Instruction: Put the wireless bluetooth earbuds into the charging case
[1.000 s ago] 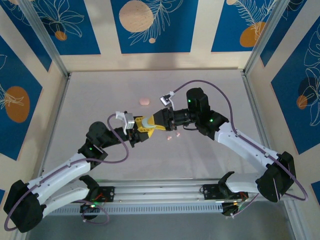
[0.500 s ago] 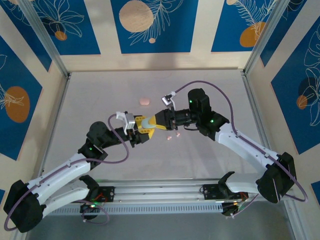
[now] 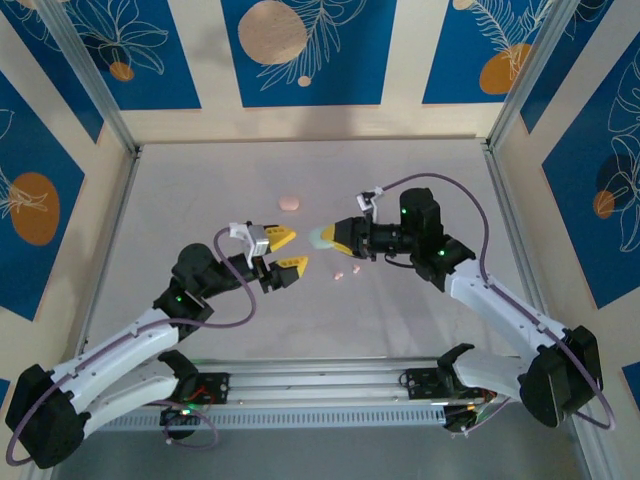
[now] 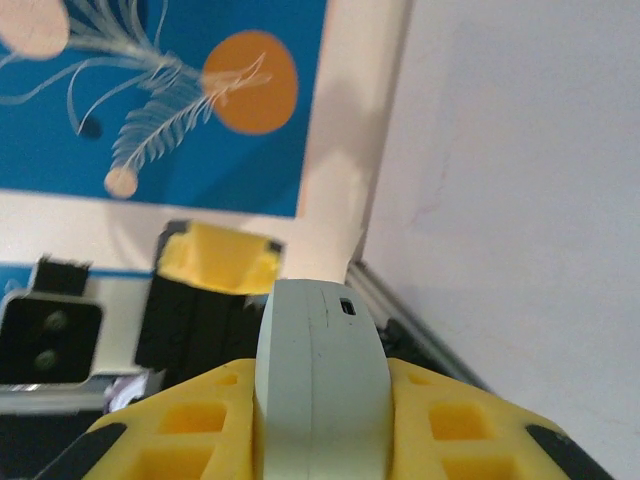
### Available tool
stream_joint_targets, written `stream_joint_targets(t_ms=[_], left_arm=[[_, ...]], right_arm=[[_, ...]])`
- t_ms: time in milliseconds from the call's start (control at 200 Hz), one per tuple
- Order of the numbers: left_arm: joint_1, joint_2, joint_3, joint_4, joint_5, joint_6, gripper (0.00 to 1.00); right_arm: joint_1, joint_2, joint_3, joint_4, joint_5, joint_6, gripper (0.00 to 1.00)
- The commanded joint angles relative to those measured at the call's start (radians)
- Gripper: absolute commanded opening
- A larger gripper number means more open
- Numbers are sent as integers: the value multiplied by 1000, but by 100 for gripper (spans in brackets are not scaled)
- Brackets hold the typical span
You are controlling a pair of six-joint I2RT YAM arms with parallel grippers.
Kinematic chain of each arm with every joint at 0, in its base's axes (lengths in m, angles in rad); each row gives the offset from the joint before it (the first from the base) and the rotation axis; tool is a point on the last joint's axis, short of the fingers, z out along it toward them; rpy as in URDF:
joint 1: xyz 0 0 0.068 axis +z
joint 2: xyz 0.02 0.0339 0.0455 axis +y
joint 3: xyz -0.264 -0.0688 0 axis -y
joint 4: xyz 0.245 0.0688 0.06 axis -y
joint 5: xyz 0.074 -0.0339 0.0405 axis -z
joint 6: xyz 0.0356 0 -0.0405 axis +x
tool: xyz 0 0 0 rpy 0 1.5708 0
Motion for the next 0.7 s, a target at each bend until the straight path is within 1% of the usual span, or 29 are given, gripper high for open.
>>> stream_joint_targets(t_ms=[0, 90, 175, 310, 430, 585, 630, 690], left_arm=[[-9, -25, 39, -38, -48, 13, 66], [-10, -33, 57, -100, -58, 9, 68], [-10, -32, 80, -159, -65, 12, 70], [-9, -27, 88, -172, -73, 9, 72], [-10, -22, 95, -187, -82, 10, 73], [-10, -26, 100, -201, -82, 13, 73], [-10, -31, 100, -207, -86, 15, 73], [-9, -41, 98, -217, -95, 20, 73]], right_arm=[[-69, -25, -64, -102, 120, -13, 13], [-141, -22, -115, -152, 164, -14, 12], [-202, -18, -166, -160, 195, -7, 12], [-267, 10, -220, -133, 247, -8, 12], [-281, 93, -197, -112, 238, -34, 13], [-280, 262, -93, -115, 197, -85, 13], [-279, 310, -56, -132, 209, -95, 13], [-272, 368, -10, -148, 256, -107, 14]])
